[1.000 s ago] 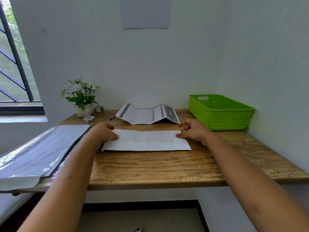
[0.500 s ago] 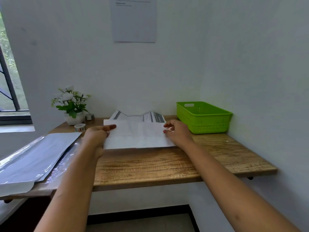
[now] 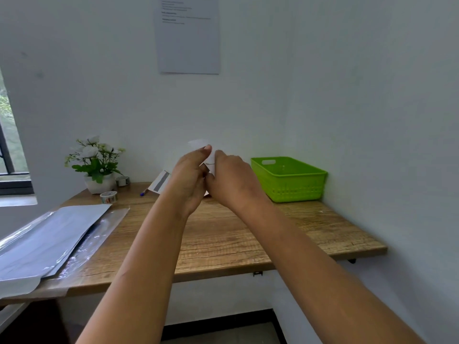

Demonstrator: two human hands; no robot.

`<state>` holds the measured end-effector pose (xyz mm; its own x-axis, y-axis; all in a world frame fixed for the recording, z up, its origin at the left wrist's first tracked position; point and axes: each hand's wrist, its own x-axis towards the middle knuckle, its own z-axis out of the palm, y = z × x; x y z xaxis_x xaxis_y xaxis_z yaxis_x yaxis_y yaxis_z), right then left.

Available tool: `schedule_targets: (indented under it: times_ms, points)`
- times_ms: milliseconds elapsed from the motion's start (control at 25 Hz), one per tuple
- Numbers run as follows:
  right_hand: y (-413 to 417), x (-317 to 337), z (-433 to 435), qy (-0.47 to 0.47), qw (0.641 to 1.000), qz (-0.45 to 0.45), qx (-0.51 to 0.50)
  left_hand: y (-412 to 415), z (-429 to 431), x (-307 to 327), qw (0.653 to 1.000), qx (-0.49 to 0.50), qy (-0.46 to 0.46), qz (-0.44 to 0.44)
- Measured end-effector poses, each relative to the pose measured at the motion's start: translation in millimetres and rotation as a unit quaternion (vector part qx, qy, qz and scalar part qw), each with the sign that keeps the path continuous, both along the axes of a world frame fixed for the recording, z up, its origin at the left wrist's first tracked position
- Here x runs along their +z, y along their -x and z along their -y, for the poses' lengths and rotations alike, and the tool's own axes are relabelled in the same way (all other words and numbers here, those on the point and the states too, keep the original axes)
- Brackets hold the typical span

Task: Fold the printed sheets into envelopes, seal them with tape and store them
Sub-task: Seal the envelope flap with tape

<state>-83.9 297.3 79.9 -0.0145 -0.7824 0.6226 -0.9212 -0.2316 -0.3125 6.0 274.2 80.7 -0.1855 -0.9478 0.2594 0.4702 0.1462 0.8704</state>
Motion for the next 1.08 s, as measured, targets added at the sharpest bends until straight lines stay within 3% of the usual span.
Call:
schedule_targets:
  times_ms: [120,240,360,440,520,640,800,960,1080]
  points:
    - [15,17,3,-0.008,0.999,-0.015,-0.042,16,8,12,0.998,-0.033,0.038,0.047]
    - [49,31,21,0.051,0.993,-0.049,-0.092,34,13,30,0.987,-0.069,0.104,0.097]
    - [99,42,47,0.126,0.986,0.054,-0.095,55,19,39,0.970,-0.040,0.169,0.170]
    - [134,42,66,0.166,0.974,0.092,-0.126,66,33,33,0.971,-0.026,0.156,0.180]
    - [164,30,80,0.174,0.970,0.075,-0.151,75,49,17,0.979,-0.045,0.086,0.179]
    - [196,4,98,0.121,0.982,0.045,-0.135,91,75,-11,0.969,-0.054,-0.011,0.242]
    - [221,-26,112,0.007,0.989,0.022,-0.143,114,97,-33,0.960,-0.041,-0.069,0.267]
    - [234,-35,120,-0.038,0.982,-0.038,-0.179,134,107,-50,0.954,-0.051,-0.058,0.288]
    - [241,-34,124,-0.046,0.973,-0.047,-0.220,139,115,-65,0.932,-0.022,0.029,0.360]
